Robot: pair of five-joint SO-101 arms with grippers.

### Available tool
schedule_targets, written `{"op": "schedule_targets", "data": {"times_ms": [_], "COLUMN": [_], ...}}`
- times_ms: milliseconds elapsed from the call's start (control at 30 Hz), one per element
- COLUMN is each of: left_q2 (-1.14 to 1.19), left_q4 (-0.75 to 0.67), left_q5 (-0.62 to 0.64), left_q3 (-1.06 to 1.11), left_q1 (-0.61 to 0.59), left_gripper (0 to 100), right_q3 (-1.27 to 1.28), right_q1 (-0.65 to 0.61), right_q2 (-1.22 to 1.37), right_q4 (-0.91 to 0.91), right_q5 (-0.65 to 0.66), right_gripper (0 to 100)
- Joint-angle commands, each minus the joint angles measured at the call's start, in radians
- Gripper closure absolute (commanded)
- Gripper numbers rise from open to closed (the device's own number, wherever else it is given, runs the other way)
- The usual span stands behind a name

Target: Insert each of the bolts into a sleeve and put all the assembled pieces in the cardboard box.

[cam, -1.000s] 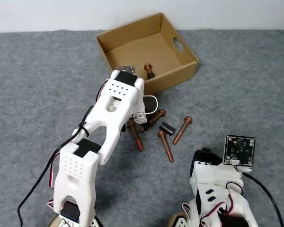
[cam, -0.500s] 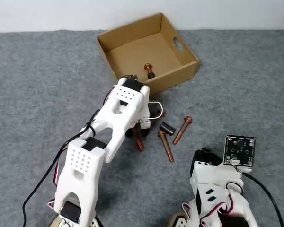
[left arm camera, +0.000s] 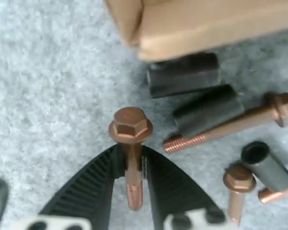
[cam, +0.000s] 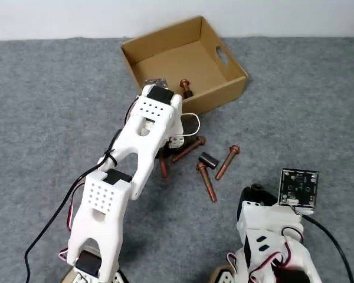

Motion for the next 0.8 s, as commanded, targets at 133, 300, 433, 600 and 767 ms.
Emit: {"op": "schedule_targets", "data": {"times_ms": [133, 300, 433, 600, 767], "left_q2": [-0.316, -0.48, -0.638, -0.862, -1.122], "left_q4": [0.037, 0.037, 0.034, -0.005, -0.152], "left_q5": [-0.137, -0.221, -0.262, -0.299, -0.308], "left_q3": [-0.05, -0.01, 0.168, 0.421, 0.659], "left_q1": [0.057, 0.055, 0.058, 0.057, 0.055], "left_gripper": [100, 100, 100, 100, 100], "right_q3": [-0.003, 0.003, 0.003, 0.0, 0.005], "right_q1": [0.008, 0.008, 0.007, 0.001, -0.013], "right_q2": [-0.004, -0.004, -0.004, -0.005, -0.005], "right_q4": [-0.018, -0.018, -0.018, -0.008, -0.004], "right_q5": [0.012, 0.012, 0.012, 0.012, 0.011], "right_gripper": [99.0, 99.0, 99.0, 99.0, 99.0]}}
